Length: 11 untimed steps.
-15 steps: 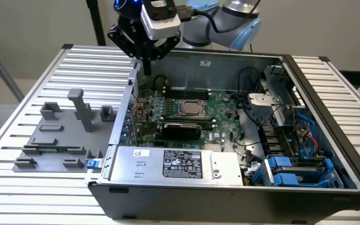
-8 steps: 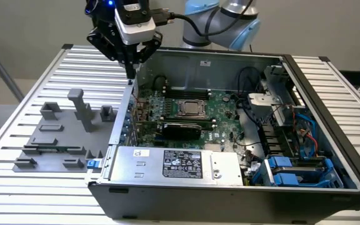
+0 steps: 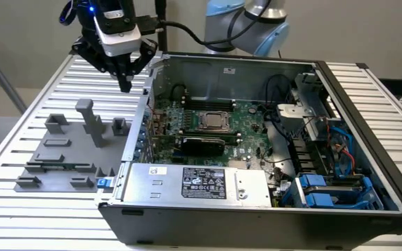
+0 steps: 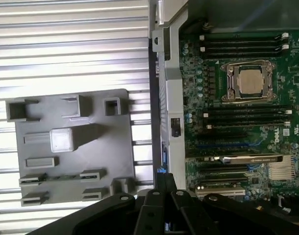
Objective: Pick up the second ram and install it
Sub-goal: 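Reach for the second ram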
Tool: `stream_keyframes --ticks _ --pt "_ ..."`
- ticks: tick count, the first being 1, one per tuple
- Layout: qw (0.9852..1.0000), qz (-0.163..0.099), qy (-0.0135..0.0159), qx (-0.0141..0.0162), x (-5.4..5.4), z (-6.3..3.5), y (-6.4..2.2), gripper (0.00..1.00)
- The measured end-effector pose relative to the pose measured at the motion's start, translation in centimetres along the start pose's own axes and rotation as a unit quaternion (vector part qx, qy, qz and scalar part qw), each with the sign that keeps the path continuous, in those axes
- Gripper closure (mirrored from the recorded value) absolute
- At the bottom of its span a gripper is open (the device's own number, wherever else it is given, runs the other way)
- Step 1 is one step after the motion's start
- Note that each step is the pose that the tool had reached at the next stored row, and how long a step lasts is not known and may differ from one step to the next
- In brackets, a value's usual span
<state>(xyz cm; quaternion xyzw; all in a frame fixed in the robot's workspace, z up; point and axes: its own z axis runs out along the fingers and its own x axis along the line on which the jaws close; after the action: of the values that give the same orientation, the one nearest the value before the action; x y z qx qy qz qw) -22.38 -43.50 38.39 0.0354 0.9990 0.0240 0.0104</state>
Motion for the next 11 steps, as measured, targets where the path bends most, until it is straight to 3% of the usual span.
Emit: stream_keyframes --ticks 11 --pt "1.0000 0.000 0.0000 0.0000 5.0 1.49 -0.70 0.89"
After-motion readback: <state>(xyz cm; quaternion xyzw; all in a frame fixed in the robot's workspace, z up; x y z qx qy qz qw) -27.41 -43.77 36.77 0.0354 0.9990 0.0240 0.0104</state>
